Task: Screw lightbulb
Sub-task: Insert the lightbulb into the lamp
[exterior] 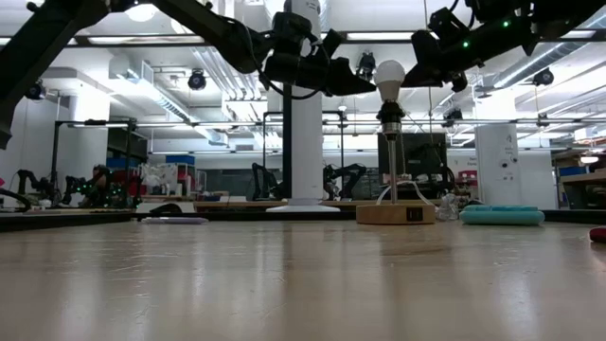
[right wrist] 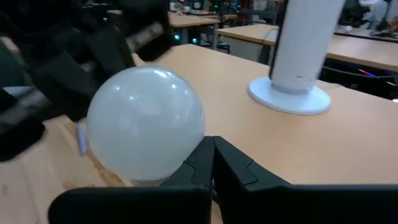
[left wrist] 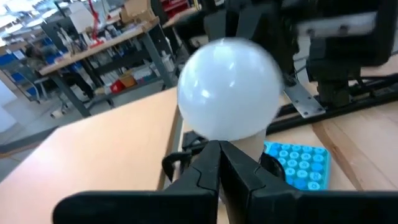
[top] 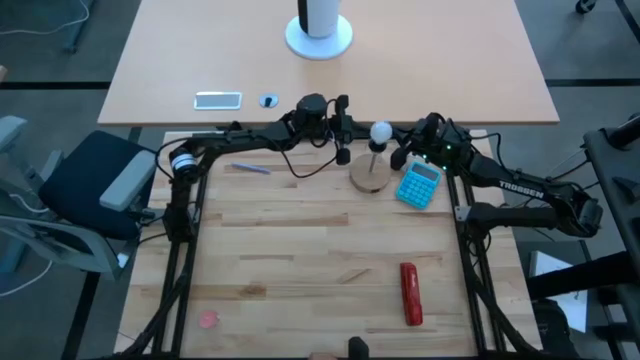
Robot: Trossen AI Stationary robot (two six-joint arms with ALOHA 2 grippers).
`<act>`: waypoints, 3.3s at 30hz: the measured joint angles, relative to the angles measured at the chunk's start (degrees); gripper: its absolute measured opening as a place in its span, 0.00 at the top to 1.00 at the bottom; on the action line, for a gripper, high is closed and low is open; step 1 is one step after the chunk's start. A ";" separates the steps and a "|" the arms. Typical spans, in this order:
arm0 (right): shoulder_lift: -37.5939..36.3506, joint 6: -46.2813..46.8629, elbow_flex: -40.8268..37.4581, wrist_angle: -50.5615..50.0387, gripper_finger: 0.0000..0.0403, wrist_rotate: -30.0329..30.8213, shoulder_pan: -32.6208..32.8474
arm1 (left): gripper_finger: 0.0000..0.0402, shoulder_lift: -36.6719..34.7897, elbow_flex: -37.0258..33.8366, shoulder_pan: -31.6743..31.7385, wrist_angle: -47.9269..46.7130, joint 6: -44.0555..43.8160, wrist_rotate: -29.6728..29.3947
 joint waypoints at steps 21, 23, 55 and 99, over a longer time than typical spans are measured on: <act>-0.04 0.87 -0.03 -1.49 0.99 1.47 0.12 | 1.00 -4.34 0.00 0.18 -12.63 4.64 -4.66; -0.07 0.87 -0.05 -1.57 0.99 1.49 0.12 | 1.00 -5.05 0.00 0.23 -15.08 5.62 -0.47; -4.46 5.27 -0.14 -2.89 0.99 -1.55 0.17 | 1.00 -3.76 -0.04 -0.40 -3.77 8.83 5.15; -2.99 6.49 0.59 -4.32 0.99 -1.57 0.17 | 1.00 -1.94 0.17 0.29 0.20 10.05 0.43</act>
